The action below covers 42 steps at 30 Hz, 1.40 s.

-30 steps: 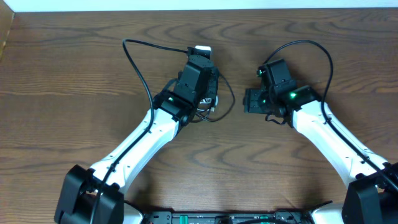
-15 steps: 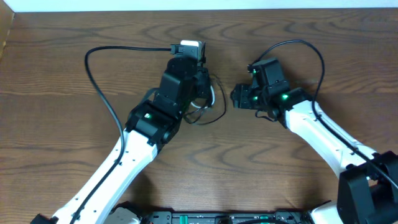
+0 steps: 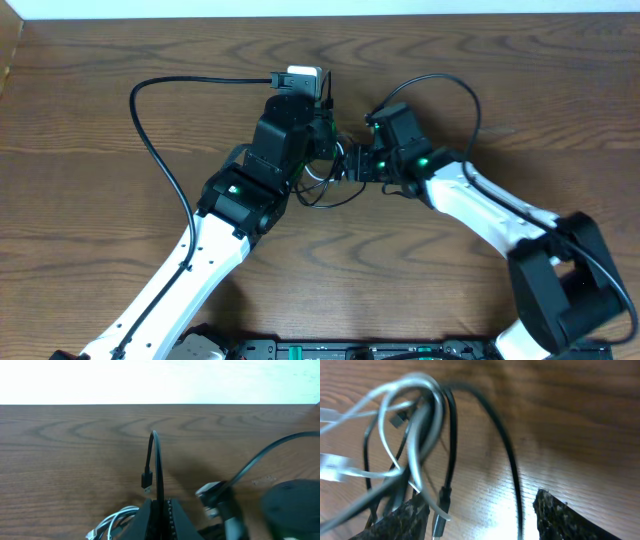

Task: Untangle cables

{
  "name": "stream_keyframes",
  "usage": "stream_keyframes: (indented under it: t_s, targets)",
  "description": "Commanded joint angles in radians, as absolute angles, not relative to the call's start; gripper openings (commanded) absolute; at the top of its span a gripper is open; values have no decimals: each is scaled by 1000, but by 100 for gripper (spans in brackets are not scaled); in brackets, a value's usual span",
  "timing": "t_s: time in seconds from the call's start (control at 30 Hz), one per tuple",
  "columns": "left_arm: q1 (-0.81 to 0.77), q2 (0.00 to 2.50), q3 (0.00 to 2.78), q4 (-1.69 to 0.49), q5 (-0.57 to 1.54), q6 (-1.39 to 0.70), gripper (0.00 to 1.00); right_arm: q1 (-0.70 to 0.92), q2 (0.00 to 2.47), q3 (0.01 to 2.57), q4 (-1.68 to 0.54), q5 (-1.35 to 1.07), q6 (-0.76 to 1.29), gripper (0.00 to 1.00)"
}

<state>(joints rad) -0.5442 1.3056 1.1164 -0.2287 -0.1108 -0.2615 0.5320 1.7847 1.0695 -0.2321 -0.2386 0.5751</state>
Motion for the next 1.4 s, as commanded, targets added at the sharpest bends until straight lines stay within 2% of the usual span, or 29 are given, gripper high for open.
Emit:
stream_keyframes:
  t_s: [0.0,0.03,0.07,0.13,0.37,0.63,0.87,1.03,1.07,1.13,1.17,1.27,1.37]
  targets:
    - [-543,1290,1113,-224,-117,-248,7,559,1833,1066,-210,-255,609,62]
    - [-543,1290,1113,-224,-117,-248,8,564,1840,1066,-209,-254,614,55]
    - [-543,1290,1113,-224,-117,-249,7,566,1850,1066,-208,-253,614,40]
    - [-543,1290,1113,-224,-117,-248,7,569,1861,1066,-210,-244,613,1]
    - [-542,1290,1113,-242,-190,-244,7,513,1826,1066,-378,25,625,1]
    - [-526,1288,1113,-247,-328,-176,8,273,1663,1066,-617,154,606,1]
    - [-379,1258,1113,-250,-322,-190,8,36,1559,1066,-699,165,526,1]
    - [-309,1250,1113,-285,-221,-193,8,-29,1551,1066,-716,183,480,1]
    - [-300,1251,1113,-299,-183,-193,13,-38,1551,1066,-719,181,477,1]
    - [-290,1258,1113,-321,-96,-193,39,-45,1551,1066,-723,176,477,1]
    - [-288,1268,1113,-336,-36,-192,57,-45,1550,1066,-725,176,477,1]
    - [-289,1293,1113,-341,54,-192,66,-44,1550,1066,-728,173,477,1]
    - [-289,1341,1113,-340,138,-192,66,-44,1550,1066,-738,166,477,1]
